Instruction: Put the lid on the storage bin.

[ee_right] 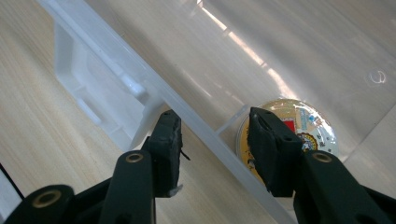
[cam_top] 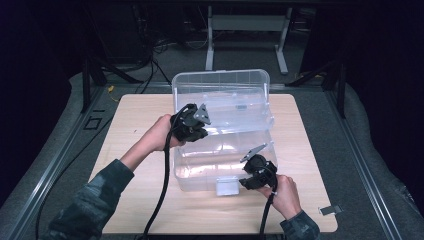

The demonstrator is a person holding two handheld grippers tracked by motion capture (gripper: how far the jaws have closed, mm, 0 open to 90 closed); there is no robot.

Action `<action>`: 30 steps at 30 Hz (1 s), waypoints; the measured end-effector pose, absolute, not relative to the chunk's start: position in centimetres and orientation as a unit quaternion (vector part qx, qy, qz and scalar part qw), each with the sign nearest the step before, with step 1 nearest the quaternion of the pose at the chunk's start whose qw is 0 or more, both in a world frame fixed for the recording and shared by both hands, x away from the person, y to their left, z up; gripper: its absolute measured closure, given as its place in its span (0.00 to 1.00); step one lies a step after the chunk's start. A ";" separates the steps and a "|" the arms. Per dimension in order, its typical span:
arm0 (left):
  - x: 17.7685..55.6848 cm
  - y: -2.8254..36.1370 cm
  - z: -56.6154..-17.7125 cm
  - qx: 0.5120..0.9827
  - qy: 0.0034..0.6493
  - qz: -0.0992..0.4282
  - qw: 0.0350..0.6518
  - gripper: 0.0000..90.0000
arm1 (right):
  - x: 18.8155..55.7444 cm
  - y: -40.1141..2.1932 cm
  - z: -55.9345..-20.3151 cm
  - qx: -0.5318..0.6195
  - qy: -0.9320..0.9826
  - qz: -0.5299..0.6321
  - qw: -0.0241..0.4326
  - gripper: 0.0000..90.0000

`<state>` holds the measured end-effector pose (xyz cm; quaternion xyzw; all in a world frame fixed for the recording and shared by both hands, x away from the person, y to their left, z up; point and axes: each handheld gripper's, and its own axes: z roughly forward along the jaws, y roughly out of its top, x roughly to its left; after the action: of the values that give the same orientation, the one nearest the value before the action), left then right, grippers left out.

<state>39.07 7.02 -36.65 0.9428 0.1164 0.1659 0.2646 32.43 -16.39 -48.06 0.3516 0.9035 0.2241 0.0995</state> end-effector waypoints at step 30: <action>36.8 6.9 -37.4 0.947 0.100 0.163 0.258 0.99 | 32.4 -16.3 -48.1 0.355 0.903 0.221 0.098 0.60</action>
<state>36.83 6.94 -37.43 0.9469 0.1001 0.1631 0.2582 32.40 -16.26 -48.05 0.3546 0.9033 0.2207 0.0982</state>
